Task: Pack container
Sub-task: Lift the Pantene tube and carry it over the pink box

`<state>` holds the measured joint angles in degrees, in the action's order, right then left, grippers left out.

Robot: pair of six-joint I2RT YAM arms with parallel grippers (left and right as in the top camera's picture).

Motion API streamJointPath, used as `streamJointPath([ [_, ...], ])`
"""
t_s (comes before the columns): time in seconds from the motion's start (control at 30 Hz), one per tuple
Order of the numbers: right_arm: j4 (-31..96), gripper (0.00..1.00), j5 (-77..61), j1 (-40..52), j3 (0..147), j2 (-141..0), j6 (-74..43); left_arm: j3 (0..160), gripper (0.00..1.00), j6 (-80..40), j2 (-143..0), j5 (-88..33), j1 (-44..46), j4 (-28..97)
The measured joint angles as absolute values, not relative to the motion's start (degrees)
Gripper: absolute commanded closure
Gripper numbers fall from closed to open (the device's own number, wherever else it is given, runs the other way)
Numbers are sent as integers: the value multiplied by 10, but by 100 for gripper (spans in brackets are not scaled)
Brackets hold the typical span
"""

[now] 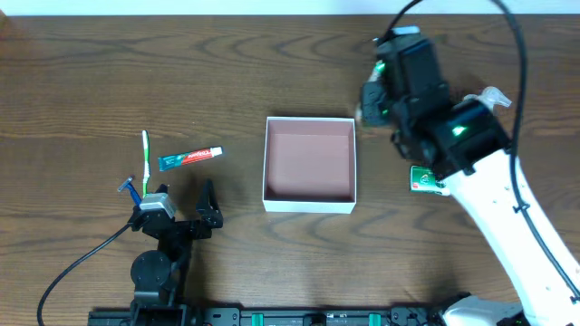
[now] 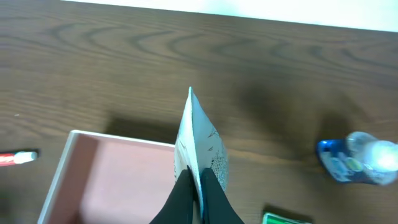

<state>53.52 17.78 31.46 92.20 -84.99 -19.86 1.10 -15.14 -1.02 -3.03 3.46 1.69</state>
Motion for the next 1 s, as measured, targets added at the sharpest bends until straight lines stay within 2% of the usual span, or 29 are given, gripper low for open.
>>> streamJointPath([
  [0.2,527,99,209,381,922,-850,-231,11,2,-151,-10,-30,35,17],
  [0.67,524,99,229,464,922,-855,-303,11,2,-151,-10,-30,35,17],
  [1.0,498,99,226,482,925,-938,-347,11,2,-151,-10,-30,35,17],
])
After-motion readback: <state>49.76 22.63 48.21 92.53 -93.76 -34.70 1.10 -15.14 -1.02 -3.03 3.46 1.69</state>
